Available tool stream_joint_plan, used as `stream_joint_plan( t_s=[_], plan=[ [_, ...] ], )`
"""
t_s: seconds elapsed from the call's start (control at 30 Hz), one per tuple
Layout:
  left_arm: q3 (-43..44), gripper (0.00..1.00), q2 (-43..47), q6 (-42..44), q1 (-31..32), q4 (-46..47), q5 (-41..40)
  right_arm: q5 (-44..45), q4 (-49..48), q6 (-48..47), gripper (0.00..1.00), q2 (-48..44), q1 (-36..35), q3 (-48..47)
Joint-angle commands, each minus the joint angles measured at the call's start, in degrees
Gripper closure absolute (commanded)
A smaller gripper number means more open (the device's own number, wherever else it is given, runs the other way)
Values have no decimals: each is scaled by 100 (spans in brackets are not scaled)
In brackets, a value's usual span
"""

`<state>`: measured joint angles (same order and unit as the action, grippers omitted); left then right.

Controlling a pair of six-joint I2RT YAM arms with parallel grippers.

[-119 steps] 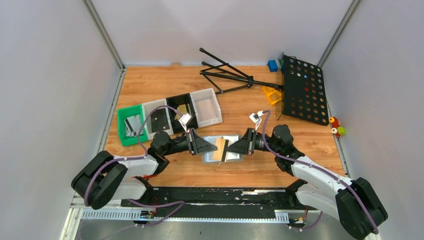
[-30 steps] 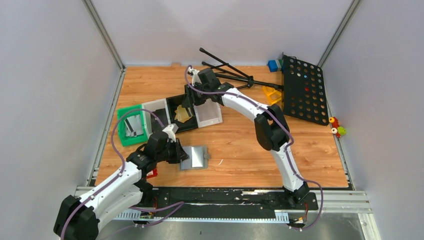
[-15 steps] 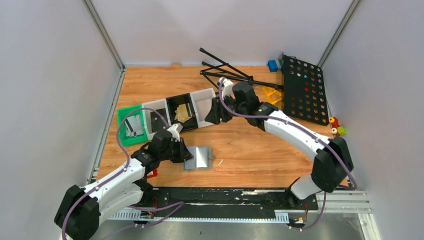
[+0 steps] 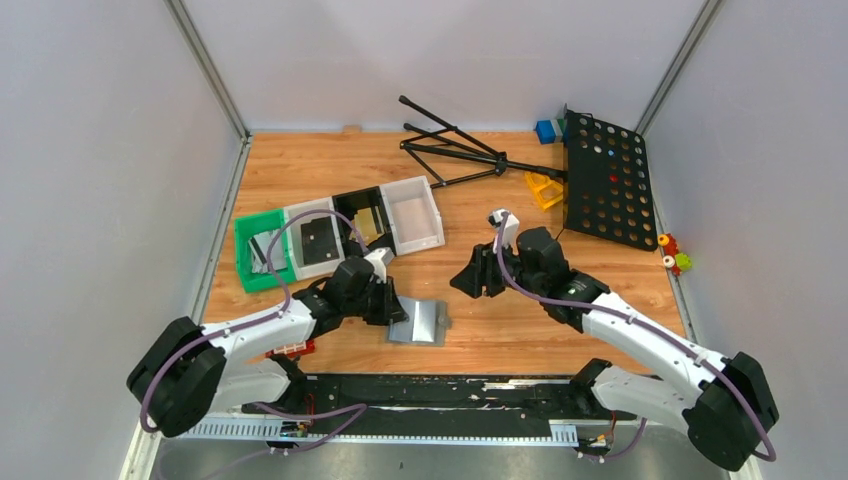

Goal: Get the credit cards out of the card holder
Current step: Remove the credit card from the card holder.

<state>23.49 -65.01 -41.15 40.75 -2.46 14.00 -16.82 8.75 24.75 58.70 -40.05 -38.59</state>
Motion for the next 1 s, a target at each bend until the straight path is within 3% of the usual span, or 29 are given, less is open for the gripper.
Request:
stream_joint_plan(
  t_s=[0.0, 0.33, 0.7, 0.97],
  plan=[
    [330, 79, -364, -28, 165, 470, -134, -362, -903, 619, 56, 231, -46, 353],
    [507, 66, -584, -8, 240, 446, -73, -197, -1361, 903, 59, 895, -668, 335],
    [533, 50, -303, 132, 240, 40, -88, -47, -1460, 966, 61, 958, -793, 446],
    [517, 45, -15, 197, 240, -153, -90, 28, -1436, 959, 62, 942, -802, 481]
  ],
)
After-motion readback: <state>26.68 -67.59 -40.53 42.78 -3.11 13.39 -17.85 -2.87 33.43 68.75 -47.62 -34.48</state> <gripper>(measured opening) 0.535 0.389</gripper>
